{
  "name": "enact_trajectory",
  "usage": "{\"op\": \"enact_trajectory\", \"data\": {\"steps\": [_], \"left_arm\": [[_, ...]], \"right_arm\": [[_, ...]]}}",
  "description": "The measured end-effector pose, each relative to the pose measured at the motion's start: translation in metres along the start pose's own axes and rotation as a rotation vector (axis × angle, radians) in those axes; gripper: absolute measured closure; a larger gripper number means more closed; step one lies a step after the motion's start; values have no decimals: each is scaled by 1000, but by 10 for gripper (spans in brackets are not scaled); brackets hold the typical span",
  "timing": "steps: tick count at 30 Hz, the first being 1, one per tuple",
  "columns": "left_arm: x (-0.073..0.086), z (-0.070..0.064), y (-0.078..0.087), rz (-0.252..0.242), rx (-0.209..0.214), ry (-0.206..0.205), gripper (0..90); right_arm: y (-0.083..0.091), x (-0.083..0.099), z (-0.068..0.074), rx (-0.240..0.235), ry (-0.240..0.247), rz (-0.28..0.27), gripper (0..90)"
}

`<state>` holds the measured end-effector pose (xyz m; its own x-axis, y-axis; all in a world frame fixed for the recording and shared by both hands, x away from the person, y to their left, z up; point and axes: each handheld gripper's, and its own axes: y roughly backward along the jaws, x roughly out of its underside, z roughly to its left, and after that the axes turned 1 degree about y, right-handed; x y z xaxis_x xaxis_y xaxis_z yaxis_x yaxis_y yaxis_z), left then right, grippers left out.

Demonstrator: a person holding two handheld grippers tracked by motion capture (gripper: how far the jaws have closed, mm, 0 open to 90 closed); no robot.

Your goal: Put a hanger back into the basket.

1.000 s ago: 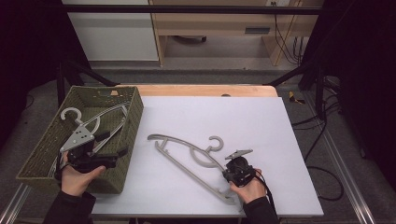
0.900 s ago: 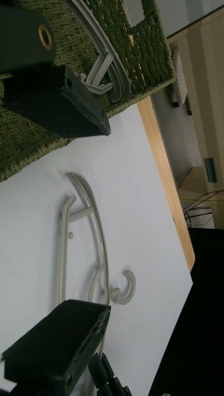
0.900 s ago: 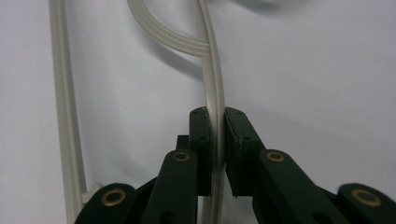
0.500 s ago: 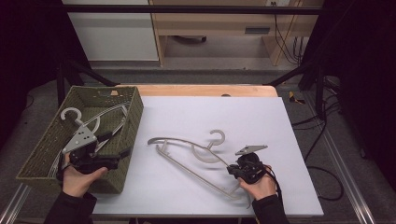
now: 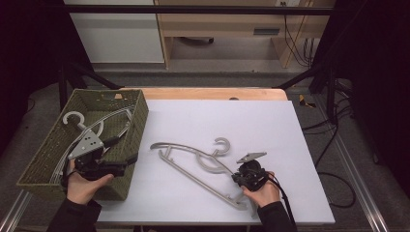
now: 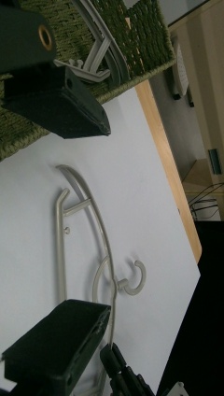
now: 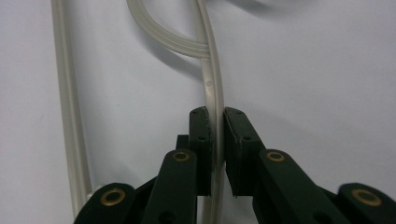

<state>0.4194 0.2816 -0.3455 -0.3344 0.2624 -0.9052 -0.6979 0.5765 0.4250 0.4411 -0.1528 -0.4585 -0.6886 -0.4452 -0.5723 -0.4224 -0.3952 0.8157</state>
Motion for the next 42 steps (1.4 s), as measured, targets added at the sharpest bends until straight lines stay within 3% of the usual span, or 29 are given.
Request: {"op": "enact_trajectory", "data": {"steps": [3,4,6,7,8,10,14,15,21,25,31,32,33,34,35,38,41,42], "left_arm": [[0,0,0,-2,0,2,115],[0,0,0,-1,0,2,115],[0,0,0,-2,0,1,115],[0,0,0,-1,1,1,115],[0,0,0,-1,0,3,115],[1,0,0,1,0,3,115],[0,1,2,-2,-1,3,115],[0,1,2,-2,-1,3,115],[0,0,2,-6,-3,4,115],[0,0,1,-2,-1,-1,115],[0,-1,0,2,1,-1,116],[0,-1,0,3,1,-2,116],[0,-1,0,3,1,-2,116],[0,-2,0,4,3,-4,117],[0,-2,-1,6,4,-8,118],[0,-3,-1,9,8,-11,118],[-1,-6,-2,19,21,-21,122],[-1,-7,-2,22,23,-30,122]], "right_arm": [[-3,0,3,17,-12,-4,818],[-5,1,3,26,23,15,816],[-5,2,3,29,26,8,814],[-4,1,5,39,1,1,811],[-1,4,4,33,31,-12,787],[0,4,5,43,19,-6,769],[8,12,9,60,47,22,734],[9,16,5,53,93,9,735],[8,23,4,69,92,19,804],[8,19,7,83,44,47,827],[8,18,2,44,41,52,831],[11,15,2,49,-14,45,832],[11,15,2,49,-14,45,832],[13,13,4,34,-54,43,832],[17,12,-1,38,-26,31,833],[20,11,-2,6,-49,13,833],[25,10,-2,-35,-28,-5,832],[28,10,-3,-43,29,-10,831]]}}
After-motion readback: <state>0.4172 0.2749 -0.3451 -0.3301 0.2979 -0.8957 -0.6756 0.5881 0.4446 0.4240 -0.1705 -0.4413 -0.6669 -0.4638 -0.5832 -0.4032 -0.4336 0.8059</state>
